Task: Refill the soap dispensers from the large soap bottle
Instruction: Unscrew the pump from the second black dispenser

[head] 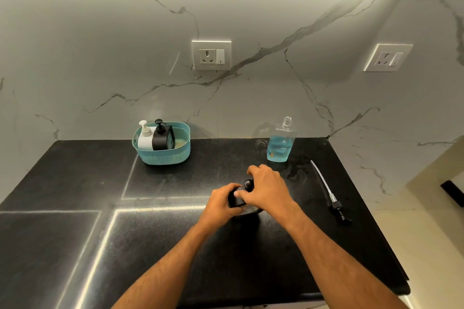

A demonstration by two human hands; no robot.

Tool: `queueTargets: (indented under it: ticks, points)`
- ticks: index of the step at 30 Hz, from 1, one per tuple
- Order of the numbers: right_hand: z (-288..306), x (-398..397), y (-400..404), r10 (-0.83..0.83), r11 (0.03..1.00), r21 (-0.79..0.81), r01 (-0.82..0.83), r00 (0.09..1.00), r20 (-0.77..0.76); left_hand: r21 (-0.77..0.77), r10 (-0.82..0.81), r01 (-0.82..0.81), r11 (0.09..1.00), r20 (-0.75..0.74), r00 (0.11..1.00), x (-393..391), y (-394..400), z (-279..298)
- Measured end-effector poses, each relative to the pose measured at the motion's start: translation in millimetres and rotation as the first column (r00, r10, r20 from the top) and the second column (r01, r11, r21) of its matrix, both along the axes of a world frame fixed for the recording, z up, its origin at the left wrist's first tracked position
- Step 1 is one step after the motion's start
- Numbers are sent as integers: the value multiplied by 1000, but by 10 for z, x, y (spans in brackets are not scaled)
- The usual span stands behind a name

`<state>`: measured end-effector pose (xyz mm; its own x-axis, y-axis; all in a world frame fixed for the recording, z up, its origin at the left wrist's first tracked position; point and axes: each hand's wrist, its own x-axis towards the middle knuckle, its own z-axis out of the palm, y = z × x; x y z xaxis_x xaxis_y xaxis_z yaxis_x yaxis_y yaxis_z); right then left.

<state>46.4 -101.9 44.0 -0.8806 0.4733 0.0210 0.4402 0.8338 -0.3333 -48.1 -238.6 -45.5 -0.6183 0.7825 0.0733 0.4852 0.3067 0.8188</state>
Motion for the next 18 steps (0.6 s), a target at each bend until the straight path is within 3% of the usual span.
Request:
queueTargets:
  ticks: [2,6,11,16,18]
  points:
    - [8,-9,-1,-5,1000,-2,5,1000,-6,-5,-3,2,1000,-12,1000,2,13,18]
    - [9,-30,-7,83,981,-179,-76,996,35,10,13,-13,1000,5,1000,-6,15,25]
    - [-26,-59,-23,-35,999,-18,35,999,1,32,12,-12,999,10,1000,-13,12,20]
    - [23,-81,-55,26,992,-127,-18,997,67,14,-2,2,1000,-2,1000,-15,26,20]
    - [36,-91,-56,29,995,-97,-24,998,55,13,1,-1,1000,2,1000,-25,28,11]
